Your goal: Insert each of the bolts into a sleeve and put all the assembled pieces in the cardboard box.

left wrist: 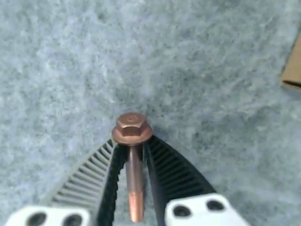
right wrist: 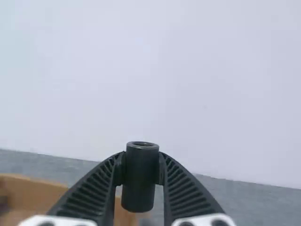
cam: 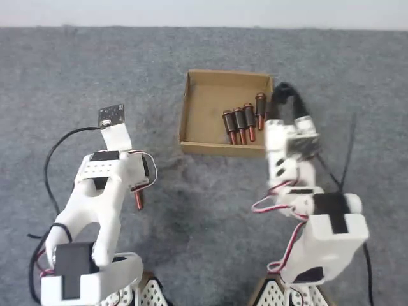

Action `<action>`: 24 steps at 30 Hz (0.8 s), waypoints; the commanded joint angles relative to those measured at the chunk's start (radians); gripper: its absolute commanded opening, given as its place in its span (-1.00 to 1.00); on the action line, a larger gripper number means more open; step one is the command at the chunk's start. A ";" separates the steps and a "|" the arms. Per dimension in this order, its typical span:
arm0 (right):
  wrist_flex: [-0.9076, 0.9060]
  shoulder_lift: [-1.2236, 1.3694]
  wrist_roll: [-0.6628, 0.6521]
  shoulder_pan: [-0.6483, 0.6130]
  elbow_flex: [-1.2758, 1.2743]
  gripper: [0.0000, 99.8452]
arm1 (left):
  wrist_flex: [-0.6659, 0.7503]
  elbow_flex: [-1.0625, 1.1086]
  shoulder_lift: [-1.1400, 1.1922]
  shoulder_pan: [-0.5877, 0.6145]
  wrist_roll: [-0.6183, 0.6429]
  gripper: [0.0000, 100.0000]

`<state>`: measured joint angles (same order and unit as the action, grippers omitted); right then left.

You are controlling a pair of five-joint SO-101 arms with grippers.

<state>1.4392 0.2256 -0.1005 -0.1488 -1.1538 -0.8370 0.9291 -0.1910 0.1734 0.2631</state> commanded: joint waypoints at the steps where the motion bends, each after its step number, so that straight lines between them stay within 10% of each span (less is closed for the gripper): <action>1: 0.088 -0.018 -0.011 -0.116 -0.049 -0.99 | 0.035 -0.005 -0.057 0.006 -0.009 -0.98; 24: 0.305 -0.024 -0.008 -0.484 -0.494 -0.99 | 0.129 -0.012 -0.060 -0.011 -0.005 -0.98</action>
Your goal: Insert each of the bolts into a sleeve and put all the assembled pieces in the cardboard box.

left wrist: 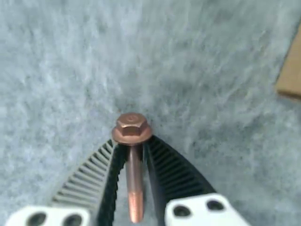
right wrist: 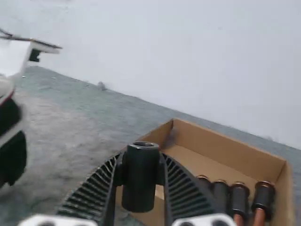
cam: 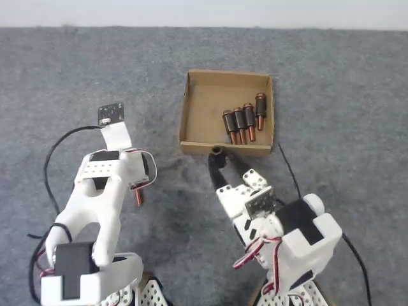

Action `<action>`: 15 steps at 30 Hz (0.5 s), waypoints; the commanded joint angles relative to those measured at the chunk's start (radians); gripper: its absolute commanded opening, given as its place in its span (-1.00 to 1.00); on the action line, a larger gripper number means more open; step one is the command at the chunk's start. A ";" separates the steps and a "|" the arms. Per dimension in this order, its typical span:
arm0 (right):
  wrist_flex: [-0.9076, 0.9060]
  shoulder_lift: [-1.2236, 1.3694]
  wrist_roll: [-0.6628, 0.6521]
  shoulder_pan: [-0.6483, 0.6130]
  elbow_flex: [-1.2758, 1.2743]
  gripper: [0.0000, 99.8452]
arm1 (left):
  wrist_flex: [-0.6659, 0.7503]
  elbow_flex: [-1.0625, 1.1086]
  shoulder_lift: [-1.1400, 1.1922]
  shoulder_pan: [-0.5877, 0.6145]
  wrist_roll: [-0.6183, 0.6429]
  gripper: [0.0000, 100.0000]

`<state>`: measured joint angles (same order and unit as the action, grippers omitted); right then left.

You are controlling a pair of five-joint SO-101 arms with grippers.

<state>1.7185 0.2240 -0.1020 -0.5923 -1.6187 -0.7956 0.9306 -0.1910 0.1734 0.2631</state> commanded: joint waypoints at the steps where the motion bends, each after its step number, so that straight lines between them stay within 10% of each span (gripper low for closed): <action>1: 0.025 -0.022 -0.006 -0.045 -0.029 -0.99 | 0.103 -0.015 -0.060 -0.023 -0.005 -0.98; 15: 0.018 -0.013 -0.011 -0.039 -0.028 -0.99 | 0.354 -0.005 -0.342 -0.089 -0.005 -0.98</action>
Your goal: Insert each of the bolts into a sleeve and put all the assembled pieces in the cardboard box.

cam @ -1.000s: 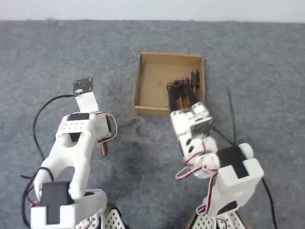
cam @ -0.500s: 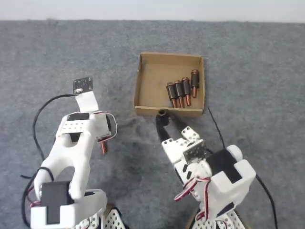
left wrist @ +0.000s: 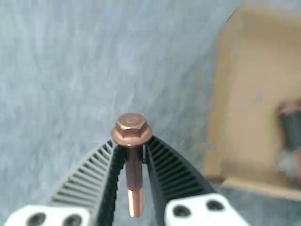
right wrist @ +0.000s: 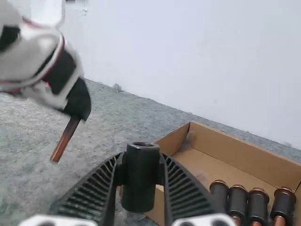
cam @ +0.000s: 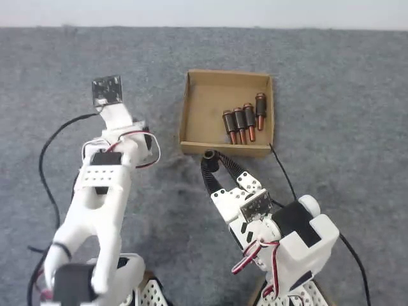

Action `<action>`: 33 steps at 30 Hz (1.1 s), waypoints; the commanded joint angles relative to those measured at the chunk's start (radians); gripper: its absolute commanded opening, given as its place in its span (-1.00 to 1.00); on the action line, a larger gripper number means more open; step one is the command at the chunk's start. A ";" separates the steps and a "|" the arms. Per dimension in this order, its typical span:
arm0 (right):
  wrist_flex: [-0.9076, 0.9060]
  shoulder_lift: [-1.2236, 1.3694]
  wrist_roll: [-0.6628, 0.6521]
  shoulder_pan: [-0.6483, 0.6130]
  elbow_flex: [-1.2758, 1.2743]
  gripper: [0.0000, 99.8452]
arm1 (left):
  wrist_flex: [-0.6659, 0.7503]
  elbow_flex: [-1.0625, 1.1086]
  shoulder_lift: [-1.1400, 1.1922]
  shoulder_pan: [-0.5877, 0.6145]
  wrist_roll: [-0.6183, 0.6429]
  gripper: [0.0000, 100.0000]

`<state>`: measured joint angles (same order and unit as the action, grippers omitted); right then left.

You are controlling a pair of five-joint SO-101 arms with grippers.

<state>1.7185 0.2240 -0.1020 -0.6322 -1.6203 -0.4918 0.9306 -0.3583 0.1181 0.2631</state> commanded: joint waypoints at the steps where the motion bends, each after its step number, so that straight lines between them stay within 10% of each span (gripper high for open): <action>1: 0.018 -0.013 -0.011 0.001 -0.026 -0.99 | 0.051 -0.005 -0.210 -0.044 -0.006 -0.98; 33: 0.016 -0.012 -0.009 0.001 -0.026 -0.99 | 0.058 0.257 -0.954 -0.505 -0.005 -0.98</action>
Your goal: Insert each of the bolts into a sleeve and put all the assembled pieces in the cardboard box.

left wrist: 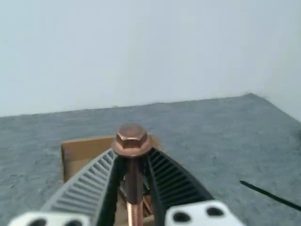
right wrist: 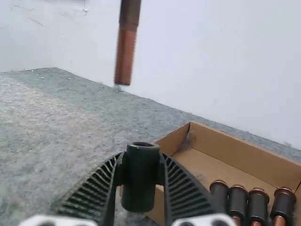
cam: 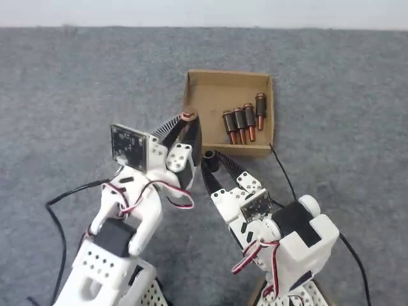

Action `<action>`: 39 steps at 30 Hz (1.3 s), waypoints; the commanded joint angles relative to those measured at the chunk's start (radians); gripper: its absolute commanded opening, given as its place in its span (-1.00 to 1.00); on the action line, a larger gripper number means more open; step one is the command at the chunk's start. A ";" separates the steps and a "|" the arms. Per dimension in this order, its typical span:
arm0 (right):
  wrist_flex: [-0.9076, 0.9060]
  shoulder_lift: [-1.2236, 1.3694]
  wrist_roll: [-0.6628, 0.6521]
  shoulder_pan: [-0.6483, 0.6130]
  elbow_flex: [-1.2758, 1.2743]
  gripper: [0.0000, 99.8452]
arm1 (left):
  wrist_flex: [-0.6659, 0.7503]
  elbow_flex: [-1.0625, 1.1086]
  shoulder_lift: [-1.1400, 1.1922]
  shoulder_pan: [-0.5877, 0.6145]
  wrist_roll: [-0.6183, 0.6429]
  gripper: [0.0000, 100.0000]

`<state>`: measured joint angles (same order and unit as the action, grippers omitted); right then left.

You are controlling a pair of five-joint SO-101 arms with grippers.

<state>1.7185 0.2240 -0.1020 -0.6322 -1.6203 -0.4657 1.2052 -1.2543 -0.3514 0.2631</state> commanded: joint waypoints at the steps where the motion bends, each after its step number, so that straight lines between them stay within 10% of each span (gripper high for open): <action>1: 0.015 -0.012 -0.009 0.001 -0.026 -0.99 | 0.032 -0.019 -0.060 -0.041 -0.005 -0.98; 39: 0.027 -0.021 -0.011 0.025 -0.026 -0.99 | 0.238 0.142 -0.035 -0.054 0.124 -0.98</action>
<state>1.7154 0.2240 -0.1020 -0.6137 -1.6203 -0.2754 1.3663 -1.2850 -0.4051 0.3782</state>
